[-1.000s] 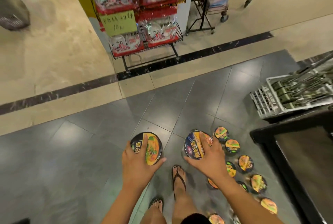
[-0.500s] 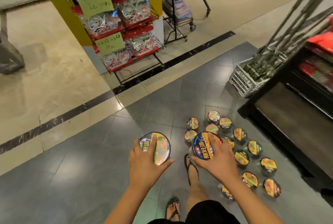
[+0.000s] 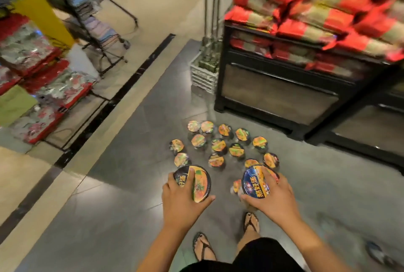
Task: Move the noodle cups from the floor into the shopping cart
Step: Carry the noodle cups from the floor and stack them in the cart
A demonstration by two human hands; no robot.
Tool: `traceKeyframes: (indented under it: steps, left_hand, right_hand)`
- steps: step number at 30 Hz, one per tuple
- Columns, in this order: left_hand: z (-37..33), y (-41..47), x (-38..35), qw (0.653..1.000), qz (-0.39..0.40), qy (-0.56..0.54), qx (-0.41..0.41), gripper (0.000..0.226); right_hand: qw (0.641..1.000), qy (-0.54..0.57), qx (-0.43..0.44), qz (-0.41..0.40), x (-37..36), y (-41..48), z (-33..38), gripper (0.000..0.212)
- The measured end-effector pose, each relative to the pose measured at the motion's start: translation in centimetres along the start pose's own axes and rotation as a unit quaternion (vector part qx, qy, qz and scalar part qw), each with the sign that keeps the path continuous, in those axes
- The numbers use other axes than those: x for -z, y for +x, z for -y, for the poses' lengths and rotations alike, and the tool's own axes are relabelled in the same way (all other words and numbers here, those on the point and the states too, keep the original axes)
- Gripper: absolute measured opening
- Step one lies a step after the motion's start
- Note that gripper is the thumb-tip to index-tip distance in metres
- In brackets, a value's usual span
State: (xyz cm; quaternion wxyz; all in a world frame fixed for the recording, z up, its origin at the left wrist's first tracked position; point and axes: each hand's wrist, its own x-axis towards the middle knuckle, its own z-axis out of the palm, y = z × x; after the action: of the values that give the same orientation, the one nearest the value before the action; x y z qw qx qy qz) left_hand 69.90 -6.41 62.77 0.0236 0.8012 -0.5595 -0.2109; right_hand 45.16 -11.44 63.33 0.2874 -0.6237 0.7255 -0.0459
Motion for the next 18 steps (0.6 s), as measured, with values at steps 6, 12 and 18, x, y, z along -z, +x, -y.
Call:
traceKeyframes:
  steps: [6, 12, 18]
  left_hand:
    - [-9.5, 1.9, -2.8, 0.989, 0.067, 0.046, -0.126, 0.105]
    - [-22.2, 1.9, -6.2, 0.968, 0.074, 0.078, -0.225, 0.106]
    - [-37.0, 0.6, -10.8, 0.936, 0.090, 0.111, -0.321, 0.106]
  right_hand:
    - [0.985, 0.095, -0.128, -0.071, 3.0, -2.2, -8.1, 0.110]
    - [0.946, 0.171, -0.249, -0.118, 8.1, -4.8, -18.4, 0.106]
    - [0.907, 0.214, -0.318, -0.173, 13.9, -5.2, -29.9, 0.107]
